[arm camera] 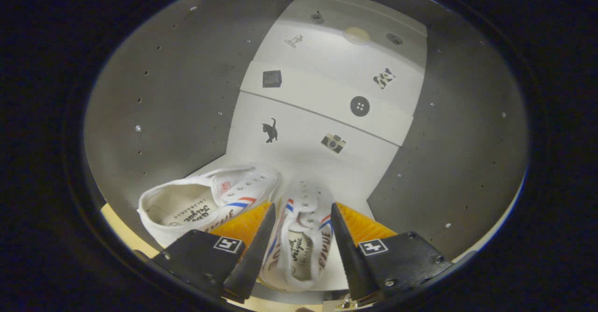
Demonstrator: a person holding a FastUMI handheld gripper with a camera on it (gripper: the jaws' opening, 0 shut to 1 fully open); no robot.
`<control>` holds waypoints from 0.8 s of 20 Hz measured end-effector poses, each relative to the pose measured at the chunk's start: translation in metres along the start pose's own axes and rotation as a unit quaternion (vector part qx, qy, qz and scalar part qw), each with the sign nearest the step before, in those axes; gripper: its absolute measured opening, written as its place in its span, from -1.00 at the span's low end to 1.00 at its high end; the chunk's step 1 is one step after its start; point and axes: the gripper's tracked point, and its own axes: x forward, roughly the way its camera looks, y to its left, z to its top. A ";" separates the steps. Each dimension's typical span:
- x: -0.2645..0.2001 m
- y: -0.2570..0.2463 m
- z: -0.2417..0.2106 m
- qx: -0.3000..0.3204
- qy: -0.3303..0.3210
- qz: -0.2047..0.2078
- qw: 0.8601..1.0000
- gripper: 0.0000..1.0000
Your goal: Open the shoe cabinet door, grab the shoes and put them into the shoe cabinet, then close the shoe cabinet door.
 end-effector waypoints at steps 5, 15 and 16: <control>-0.066 0.001 0.007 0.062 -0.015 -0.006 0.998 0.61; -0.262 0.023 0.028 0.094 -0.109 0.017 0.989 0.87; -0.282 0.020 0.033 0.097 -0.119 0.019 0.988 0.96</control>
